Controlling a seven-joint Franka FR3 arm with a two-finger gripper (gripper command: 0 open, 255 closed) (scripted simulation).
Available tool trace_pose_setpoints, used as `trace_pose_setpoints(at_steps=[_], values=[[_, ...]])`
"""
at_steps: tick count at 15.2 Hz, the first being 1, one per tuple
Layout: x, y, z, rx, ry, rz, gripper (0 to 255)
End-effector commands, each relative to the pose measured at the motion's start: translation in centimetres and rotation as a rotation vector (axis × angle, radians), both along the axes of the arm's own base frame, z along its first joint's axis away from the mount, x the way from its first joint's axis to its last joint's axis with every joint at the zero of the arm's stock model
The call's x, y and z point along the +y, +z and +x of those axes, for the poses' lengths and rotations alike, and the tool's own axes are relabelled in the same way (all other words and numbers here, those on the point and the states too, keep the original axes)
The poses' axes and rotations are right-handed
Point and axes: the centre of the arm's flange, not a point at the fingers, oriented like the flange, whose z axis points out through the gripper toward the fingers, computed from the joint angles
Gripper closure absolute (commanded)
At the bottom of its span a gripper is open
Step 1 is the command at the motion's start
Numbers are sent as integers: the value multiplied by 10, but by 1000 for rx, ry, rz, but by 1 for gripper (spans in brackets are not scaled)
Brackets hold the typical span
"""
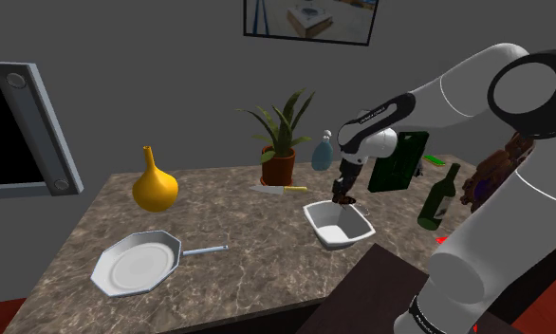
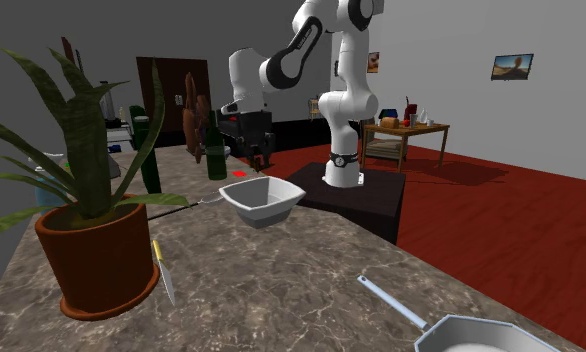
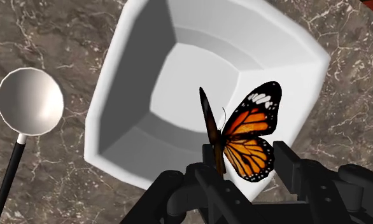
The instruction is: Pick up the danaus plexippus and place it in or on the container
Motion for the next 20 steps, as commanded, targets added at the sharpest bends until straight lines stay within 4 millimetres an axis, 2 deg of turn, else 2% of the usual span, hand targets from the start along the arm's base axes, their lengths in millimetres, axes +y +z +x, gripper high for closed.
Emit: trace_pose_setpoints(at_steps=[1, 10, 18, 19, 20], values=[[0, -11, 0, 0, 0, 0, 255], [0, -61, 0, 0, 0, 0, 255], [0, -61, 0, 0, 0, 0, 255], [0, -61, 0, 0, 0, 0, 0], [0, -61, 0, 0, 0, 0, 0]])
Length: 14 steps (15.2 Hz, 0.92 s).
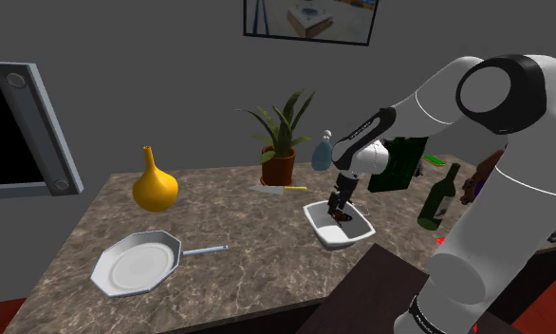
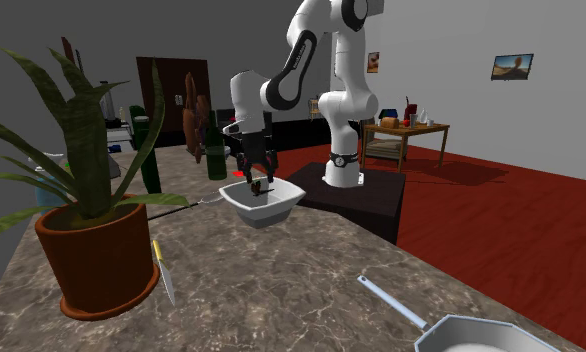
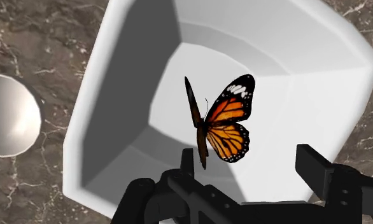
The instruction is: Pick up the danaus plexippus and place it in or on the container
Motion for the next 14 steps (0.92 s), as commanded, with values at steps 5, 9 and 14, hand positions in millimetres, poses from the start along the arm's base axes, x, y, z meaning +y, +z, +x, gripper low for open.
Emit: trace_pose_setpoints(at_steps=[5, 9, 14], values=[[-2, 13, -1, 0, 0, 0, 0], [-9, 49, -2, 0, 0, 0, 0], [-9, 49, -2, 0, 0, 0, 0]])
